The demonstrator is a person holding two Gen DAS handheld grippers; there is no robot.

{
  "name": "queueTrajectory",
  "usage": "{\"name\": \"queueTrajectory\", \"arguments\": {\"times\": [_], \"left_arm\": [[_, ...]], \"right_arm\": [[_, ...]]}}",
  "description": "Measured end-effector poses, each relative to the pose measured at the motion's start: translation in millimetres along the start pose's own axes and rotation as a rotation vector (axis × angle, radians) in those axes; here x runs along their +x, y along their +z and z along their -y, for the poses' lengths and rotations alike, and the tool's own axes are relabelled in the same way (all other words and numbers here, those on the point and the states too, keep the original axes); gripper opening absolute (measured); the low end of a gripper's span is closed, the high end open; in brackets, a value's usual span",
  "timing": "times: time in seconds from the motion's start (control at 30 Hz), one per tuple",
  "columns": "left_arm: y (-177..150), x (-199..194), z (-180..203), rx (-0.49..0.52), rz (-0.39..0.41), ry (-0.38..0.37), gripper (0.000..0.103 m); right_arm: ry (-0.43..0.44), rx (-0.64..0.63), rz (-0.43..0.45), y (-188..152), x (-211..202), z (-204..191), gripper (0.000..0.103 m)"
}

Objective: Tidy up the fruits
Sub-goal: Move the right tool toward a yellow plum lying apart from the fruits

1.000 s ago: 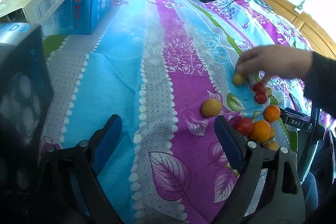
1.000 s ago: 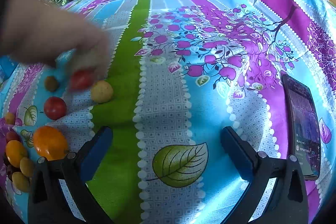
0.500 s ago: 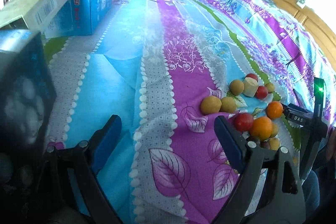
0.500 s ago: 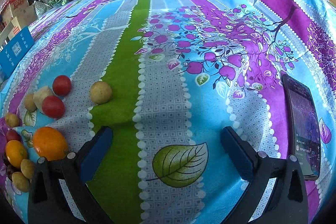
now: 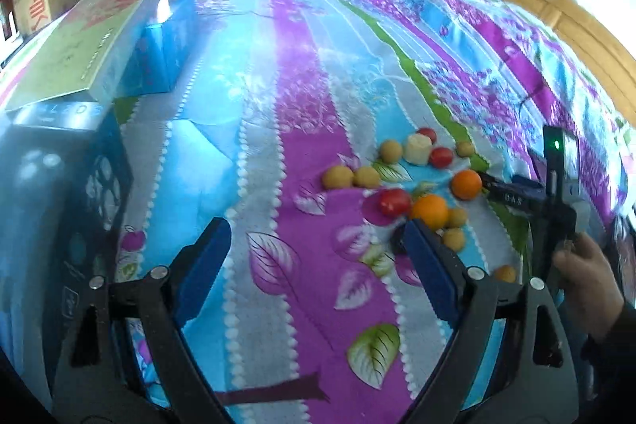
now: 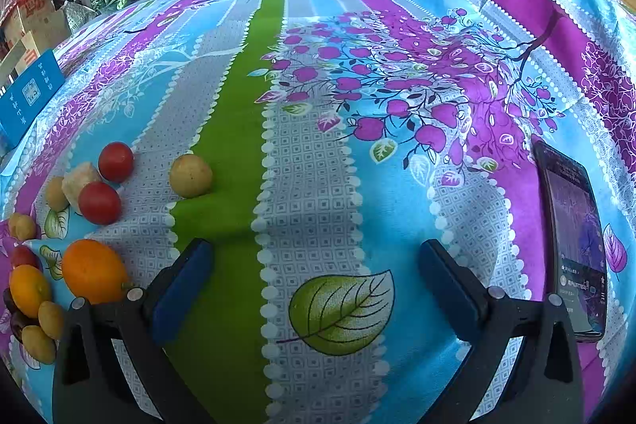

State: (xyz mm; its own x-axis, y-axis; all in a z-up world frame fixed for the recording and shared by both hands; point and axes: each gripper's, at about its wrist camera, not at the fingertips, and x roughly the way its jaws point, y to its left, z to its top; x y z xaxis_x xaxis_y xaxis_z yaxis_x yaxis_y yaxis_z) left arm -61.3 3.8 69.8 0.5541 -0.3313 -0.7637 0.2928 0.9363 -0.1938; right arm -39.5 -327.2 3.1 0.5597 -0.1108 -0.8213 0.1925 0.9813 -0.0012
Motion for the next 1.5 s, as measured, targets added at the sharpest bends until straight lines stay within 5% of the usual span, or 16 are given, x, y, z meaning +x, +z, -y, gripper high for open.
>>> {"name": "queueTrajectory", "arguments": {"times": [0.3, 0.37, 0.6, 0.73, 0.8, 0.97, 1.2, 1.3, 1.33, 1.4, 1.5], "left_arm": [[-11, -6, 19, 0.035, -0.039, 0.012, 0.090], [-10, -8, 22, 0.036, -0.037, 0.010, 0.090], [-10, -10, 34, 0.053, -0.024, 0.002, 0.090], [-14, -10, 43, 0.062, -0.024, -0.022, 0.090], [-17, -9, 47, 0.069, -0.029, -0.033, 0.090], [-22, -6, 55, 0.093, -0.049, -0.046, 0.089], [-22, -2, 52, 0.059, -0.057, -0.046, 0.089], [-22, -1, 52, 0.060, -0.059, -0.048, 0.088], [-23, -2, 53, 0.061, -0.060, -0.051, 0.089], [-24, -3, 53, 0.067, -0.057, -0.056, 0.089], [-23, 2, 50, 0.052, -0.065, -0.056, 0.089]], "right_arm": [[0.050, -0.010, -0.043, 11, 5, 5, 0.102], [0.121, -0.006, -0.045, 14, -8, 10, 0.091], [0.252, -0.018, 0.171, -17, -124, 8, 0.101], [0.292, -0.072, 0.113, -59, -146, -11, 0.090], [0.333, -0.094, 0.037, -81, -143, -20, 0.060], [0.406, -0.140, -0.067, -108, -127, -41, 0.036], [0.453, -0.241, 0.005, -93, -126, -66, 0.034], [0.396, -0.228, -0.057, -91, -105, -58, 0.034], [0.386, -0.187, -0.149, -95, -96, -47, 0.033], [0.404, -0.129, -0.163, -101, -106, -28, 0.036], [0.306, -0.145, -0.245, -117, -116, -12, 0.043]]}}
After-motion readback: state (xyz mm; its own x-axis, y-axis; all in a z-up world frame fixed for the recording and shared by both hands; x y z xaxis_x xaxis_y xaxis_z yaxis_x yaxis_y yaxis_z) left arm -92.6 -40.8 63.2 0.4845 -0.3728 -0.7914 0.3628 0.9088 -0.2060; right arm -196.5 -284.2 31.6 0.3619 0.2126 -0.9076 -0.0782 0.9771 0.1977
